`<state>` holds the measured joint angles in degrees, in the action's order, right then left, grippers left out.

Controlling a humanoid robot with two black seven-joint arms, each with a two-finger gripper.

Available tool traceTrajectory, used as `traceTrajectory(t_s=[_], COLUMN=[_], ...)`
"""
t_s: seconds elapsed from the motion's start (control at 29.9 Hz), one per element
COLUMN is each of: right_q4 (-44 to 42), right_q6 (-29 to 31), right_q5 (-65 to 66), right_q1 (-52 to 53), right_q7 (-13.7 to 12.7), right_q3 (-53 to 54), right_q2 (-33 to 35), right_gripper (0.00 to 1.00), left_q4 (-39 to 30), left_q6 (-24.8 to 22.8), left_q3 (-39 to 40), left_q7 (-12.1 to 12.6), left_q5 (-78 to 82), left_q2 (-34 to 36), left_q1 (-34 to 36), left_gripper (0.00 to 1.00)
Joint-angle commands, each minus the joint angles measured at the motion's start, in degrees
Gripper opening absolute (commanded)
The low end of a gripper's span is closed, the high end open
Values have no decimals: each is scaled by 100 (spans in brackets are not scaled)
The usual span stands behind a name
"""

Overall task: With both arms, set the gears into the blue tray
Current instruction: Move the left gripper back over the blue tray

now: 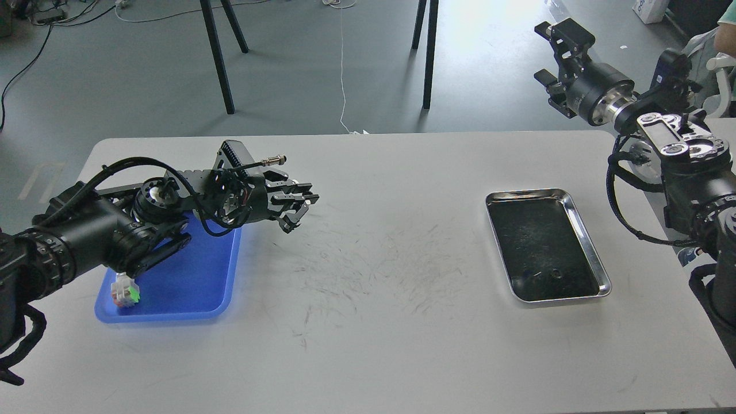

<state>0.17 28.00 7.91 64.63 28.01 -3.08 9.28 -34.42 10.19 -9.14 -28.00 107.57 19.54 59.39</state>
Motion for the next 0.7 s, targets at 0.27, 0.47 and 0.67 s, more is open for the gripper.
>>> traceTrajectory(t_s=[0.27, 0.47, 0.67], right_q4=[10, 10, 10], right_q6=[0, 0, 0], right_q5=[-26, -17, -26], right_q1=[-91, -91, -117], right_q7=[-1, -1, -1], right_q3=[27, 27, 27], right_q2=[-67, -111, -119], right_gripper=[97, 97, 97], left_q4=[-90, -547, -864], left_q6=[1, -8, -26], left_q3=[-202, -211, -439], left_q7=[0, 0, 0], left_q5=[18, 27, 54], left_q2=[541, 1007, 1385], left_q1=[11, 55, 204], left_gripper=[22, 22, 22])
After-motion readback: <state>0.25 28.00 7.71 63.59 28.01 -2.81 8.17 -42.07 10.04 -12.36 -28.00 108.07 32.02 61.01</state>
